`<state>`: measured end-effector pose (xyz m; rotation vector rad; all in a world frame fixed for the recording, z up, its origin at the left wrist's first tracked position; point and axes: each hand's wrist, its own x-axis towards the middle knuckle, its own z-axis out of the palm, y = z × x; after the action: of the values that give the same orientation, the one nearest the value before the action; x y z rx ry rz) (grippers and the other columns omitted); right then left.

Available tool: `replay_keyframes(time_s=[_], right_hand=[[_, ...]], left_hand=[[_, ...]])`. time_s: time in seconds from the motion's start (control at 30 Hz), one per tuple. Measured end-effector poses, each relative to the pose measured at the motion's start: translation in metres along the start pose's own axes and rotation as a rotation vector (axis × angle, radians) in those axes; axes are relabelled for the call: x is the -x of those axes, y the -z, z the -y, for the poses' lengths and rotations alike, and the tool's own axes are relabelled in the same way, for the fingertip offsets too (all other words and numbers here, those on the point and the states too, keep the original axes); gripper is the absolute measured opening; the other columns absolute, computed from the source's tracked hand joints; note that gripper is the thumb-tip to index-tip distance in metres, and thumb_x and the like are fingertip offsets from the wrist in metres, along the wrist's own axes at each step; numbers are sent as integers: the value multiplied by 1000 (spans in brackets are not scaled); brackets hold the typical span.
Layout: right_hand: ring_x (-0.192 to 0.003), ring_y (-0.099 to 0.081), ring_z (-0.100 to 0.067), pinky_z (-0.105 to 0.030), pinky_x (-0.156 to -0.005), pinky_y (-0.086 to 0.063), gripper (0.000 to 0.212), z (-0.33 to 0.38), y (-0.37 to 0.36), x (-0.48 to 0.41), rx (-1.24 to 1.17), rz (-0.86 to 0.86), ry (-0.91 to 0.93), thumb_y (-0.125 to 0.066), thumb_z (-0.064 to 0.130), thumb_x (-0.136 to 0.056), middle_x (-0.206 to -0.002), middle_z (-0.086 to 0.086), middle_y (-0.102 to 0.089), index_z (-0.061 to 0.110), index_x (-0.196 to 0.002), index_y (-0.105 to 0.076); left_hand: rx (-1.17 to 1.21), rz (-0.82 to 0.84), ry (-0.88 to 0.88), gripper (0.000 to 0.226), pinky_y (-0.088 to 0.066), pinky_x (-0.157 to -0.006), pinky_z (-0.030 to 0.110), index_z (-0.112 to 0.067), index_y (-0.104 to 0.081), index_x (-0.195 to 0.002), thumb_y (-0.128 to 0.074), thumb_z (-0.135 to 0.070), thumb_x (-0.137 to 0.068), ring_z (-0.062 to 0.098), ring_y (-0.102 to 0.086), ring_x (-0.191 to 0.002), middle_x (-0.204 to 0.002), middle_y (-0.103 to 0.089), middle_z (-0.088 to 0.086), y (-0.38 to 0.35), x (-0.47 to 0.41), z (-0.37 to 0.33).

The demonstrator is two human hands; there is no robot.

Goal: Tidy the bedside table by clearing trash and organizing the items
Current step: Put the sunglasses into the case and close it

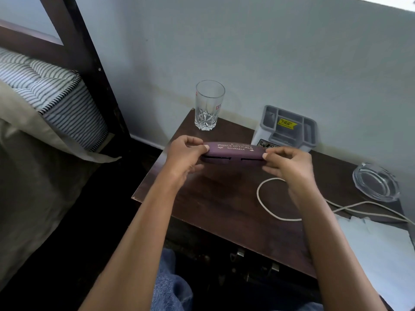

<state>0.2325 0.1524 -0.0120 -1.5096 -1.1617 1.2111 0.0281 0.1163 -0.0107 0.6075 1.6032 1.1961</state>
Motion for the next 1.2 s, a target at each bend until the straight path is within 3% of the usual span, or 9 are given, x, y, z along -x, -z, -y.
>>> replay_keyframes(time_s=[0.13, 0.23, 0.33, 0.53, 0.73, 0.83, 0.9, 1.0, 1.2], right_hand=[[-77, -64, -21, -34, -80, -57, 20, 5, -6, 0, -326, -46, -112, -62, -10, -80, -78, -10, -62, 6, -69, -58], [-77, -65, -21, -35, -80, -57, 23, 6, -7, -2, -495, -48, -186, -60, -14, -79, -77, -11, -62, 8, -73, -55], [-79, -65, -23, -36, -79, -57, 27, 5, -9, -2, -537, -38, -218, -58, -17, -79, -79, -11, -62, 9, -73, -52], [-77, -64, -23, -32, -72, -58, 28, 6, -9, -2, -555, -35, -216, -56, -18, -79, -79, -12, -61, 9, -75, -51], [-79, -66, -22, -27, -72, -59, 17, 9, 12, -1, -309, -106, -136, -61, -13, -80, -81, -12, -64, 4, -76, -60], [-77, -64, -22, -30, -76, -59, 17, 1, 32, -8, -71, -240, -93, -63, -11, -80, -77, -9, -61, 5, -75, -62], [-69, -64, -22, -39, -81, -58, 15, -10, 44, -15, 119, -335, -85, -66, -7, -77, -70, -7, -62, 8, -75, -66], [-78, -68, -31, -44, -83, -56, 13, -22, 55, -21, 321, -379, -76, -65, 2, -73, -73, -8, -66, 9, -80, -72], [-54, -48, -20, -31, -59, -42, 14, -27, 70, -28, 441, -277, -167, -58, 4, -77, -58, -6, -56, 6, -66, -68]], left_hand=[[196, -13, 7, 26, -55, -60, 29, -19, -54, -83, -59, 7, -84, 25, -61, -99, -91, -59, 1, -4, 1, -2], [296, -57, 6, 30, -56, -68, 31, -18, -54, -90, -59, 10, -82, 28, -62, -107, -106, -64, 9, -6, 2, -5], [314, -133, -24, 34, -55, -63, 28, -15, -53, -100, -62, 10, -80, 29, -61, -108, -111, -57, 9, -5, 2, -5], [304, -203, -110, 36, -57, -66, 29, -22, -50, -84, -68, 8, -76, 22, -61, -97, -91, -54, -2, -7, 2, -4], [269, -152, -147, 27, -57, -66, 21, -11, -63, -102, -69, 1, -79, 15, -64, -90, -104, -65, 8, -31, -2, 13], [170, -105, -128, 20, -58, -78, 30, -11, -69, -103, -65, -7, -84, 13, -66, -84, -101, -70, 6, -57, -4, 34], [26, -91, -156, 23, -52, -93, 35, -14, -69, -108, -61, -13, -87, 14, -66, -95, -105, -71, 3, -75, -4, 44], [-186, -13, -236, 33, -42, -102, 26, -12, -63, -121, -52, -8, -89, 14, -59, -113, -120, -66, 3, -98, 0, 48], [-260, 193, -287, 45, -39, -105, 26, -21, -60, -123, -44, 2, -88, 11, -55, -118, -119, -64, -4, -106, -11, 54]])
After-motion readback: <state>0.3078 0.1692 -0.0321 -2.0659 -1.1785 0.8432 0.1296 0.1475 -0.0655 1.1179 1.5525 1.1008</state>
